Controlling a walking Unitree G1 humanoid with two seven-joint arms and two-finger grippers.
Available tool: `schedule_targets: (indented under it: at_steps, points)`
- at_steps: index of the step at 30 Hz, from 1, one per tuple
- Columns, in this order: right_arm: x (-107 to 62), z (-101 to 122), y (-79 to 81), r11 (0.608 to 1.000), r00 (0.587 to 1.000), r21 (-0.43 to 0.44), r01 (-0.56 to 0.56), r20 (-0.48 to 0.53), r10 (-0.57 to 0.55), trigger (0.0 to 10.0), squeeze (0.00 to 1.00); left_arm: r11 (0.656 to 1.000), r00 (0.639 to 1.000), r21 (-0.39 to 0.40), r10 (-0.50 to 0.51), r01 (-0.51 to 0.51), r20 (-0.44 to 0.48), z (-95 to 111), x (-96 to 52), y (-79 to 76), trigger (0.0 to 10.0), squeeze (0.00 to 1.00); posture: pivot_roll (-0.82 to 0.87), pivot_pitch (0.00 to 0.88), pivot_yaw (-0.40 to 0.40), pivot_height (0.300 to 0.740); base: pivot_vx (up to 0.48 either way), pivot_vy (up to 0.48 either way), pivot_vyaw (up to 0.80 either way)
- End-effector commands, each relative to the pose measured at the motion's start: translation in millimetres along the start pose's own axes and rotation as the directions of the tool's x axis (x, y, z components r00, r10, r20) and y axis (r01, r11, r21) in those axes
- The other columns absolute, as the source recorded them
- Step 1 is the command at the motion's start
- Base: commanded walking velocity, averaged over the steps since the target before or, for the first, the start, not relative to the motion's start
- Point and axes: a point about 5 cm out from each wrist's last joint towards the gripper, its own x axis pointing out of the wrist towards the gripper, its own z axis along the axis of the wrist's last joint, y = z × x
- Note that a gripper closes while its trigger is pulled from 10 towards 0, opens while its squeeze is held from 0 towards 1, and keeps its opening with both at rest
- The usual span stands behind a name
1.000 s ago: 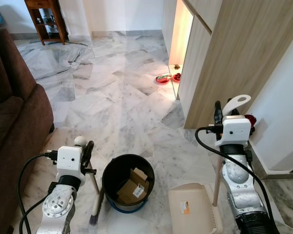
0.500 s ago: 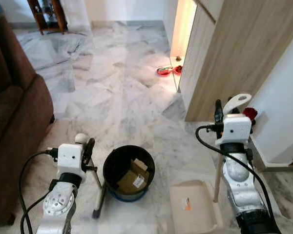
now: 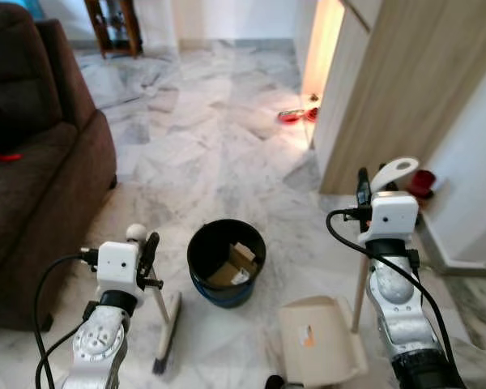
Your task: Sweep floor
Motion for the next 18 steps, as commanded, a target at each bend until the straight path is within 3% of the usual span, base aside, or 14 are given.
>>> schedule_targets:
  at_steps: [1, 8, 18]
  points:
    - [2.9, 5.3, -0.2, 1.000, 1.000, 0.003, -0.001, 0.029, 0.001, 10.0, 0.00, 1.000, 0.999, 0.020, 0.001, -0.002, 0.046, 8.3, 0.5, 1.2, 10.0, 0.00, 0.00, 0.069, 0.009, 0.740, -0.307, 0.000, 0.00]
    - [2.3, 3.8, 1.5, 1.000, 1.000, 0.018, -0.009, 0.022, 0.009, 10.0, 0.00, 1.000, 0.999, 0.017, -0.004, 0.004, 0.049, 7.9, 0.9, -0.9, 10.0, 0.00, 0.00, 0.047, 0.006, 0.740, -0.302, 0.000, 0.00]
    - [-1.6, 1.9, 7.3, 0.999, 1.000, 0.049, -0.018, 0.003, 0.018, 10.0, 0.00, 1.000, 0.999, 0.022, -0.004, 0.003, 0.046, 6.7, 9.0, -0.2, 10.0, 0.00, -0.01, 0.047, 0.006, 0.740, 0.000, 0.000, 0.00]
